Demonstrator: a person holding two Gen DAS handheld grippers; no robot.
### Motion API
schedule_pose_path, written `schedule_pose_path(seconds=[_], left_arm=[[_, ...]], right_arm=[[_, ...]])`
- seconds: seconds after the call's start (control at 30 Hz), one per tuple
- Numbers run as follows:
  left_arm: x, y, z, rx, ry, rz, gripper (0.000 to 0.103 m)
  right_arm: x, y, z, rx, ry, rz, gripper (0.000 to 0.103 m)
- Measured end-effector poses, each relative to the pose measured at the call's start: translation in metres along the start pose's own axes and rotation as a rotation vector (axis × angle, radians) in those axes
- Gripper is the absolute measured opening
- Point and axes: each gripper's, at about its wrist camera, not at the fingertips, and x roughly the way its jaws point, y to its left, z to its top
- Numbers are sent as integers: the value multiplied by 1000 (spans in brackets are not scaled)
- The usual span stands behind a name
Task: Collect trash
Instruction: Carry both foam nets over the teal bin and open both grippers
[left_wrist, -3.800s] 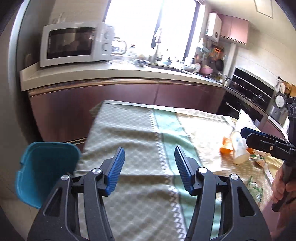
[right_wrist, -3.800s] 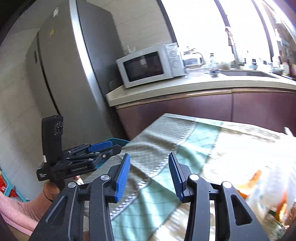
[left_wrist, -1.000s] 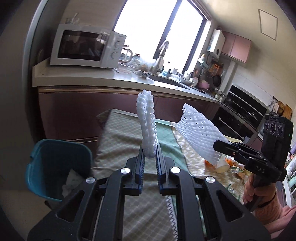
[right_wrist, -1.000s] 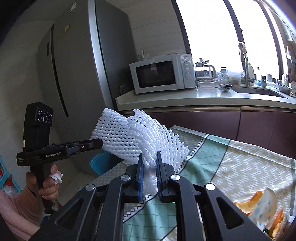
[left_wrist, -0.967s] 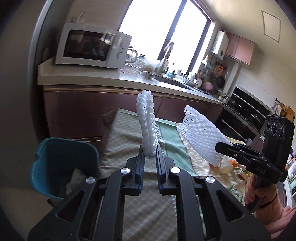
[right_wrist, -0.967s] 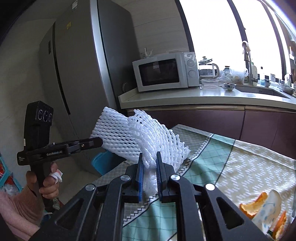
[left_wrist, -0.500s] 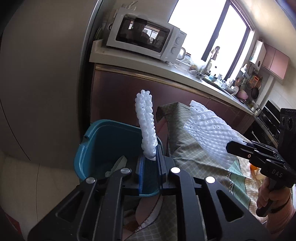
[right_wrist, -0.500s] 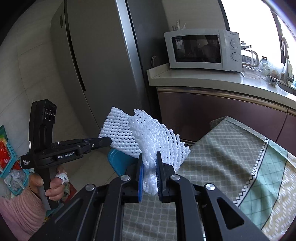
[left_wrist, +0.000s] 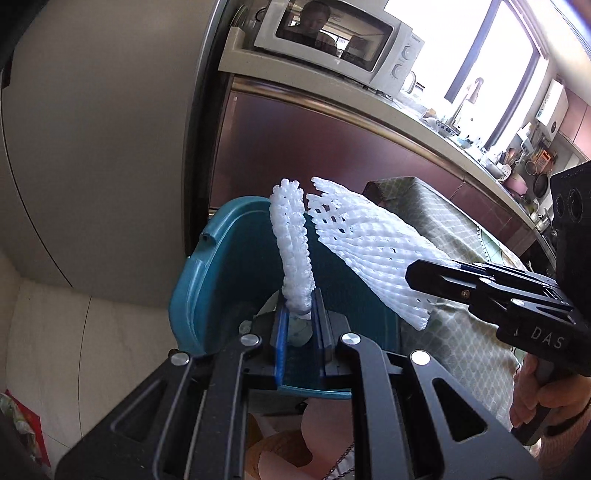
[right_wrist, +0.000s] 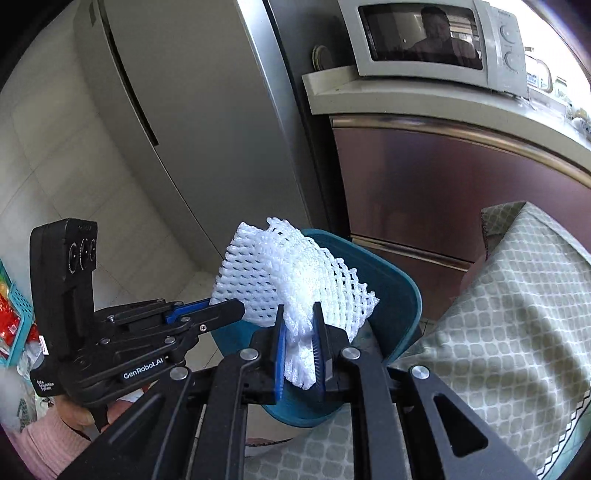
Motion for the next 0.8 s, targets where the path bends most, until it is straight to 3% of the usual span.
schedule_pose_path(seconds=[0.27, 0.4, 0.47, 0.6, 0.8], left_arm=[[37, 0, -5, 4, 64, 30, 18], [56, -3, -7, 2, 93, 45, 20], [62, -5, -9, 0, 99, 48, 20], [61, -9, -12, 6, 78, 49, 21], [27, -33, -11, 54, -20, 15, 31]], right_arm=[[28, -16, 5, 70, 49, -41, 23], [26, -20, -2, 84, 42, -53, 39], [24, -22, -3, 92, 34, -50, 39], [12, -26, -8, 107, 3, -36, 39], [-33, -23, -21, 109, -85, 2, 39]])
